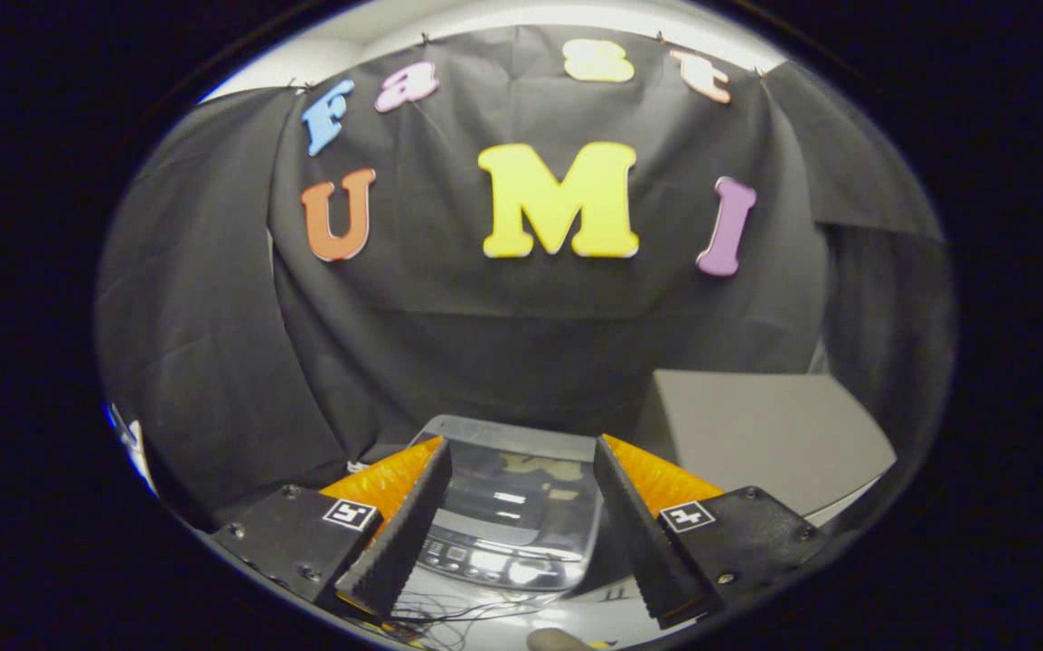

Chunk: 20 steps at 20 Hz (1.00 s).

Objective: Put the clothes into the washing machine and then close the washing machine lid.

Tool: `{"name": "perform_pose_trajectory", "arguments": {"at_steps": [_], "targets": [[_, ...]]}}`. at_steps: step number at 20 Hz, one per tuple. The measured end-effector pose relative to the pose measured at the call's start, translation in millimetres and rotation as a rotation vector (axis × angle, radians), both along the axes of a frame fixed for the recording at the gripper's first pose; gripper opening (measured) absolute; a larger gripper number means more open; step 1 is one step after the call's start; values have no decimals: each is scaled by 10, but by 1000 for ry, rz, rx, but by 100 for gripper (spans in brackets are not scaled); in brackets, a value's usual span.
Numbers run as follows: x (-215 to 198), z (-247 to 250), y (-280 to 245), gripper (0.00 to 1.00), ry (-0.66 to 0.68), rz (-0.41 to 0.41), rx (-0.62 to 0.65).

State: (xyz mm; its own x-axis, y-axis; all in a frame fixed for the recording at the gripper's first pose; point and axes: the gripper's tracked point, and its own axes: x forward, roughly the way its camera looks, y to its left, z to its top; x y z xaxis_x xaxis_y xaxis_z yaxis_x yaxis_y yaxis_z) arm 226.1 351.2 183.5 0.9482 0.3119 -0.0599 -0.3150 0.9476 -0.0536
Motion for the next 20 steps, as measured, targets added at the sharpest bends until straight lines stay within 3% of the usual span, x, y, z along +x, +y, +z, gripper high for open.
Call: {"name": "perform_pose_trajectory", "arguments": {"at_steps": [5,12,16,20], "targets": [[-673,-94,-1238,99,-55,-96,68],[-1425,-801,-2903,100,-52,-199,123],[-1709,-1229,-3550,100,-83,-244,76],[-1965,-1702,-3745,99,-39,-224,78]]}}
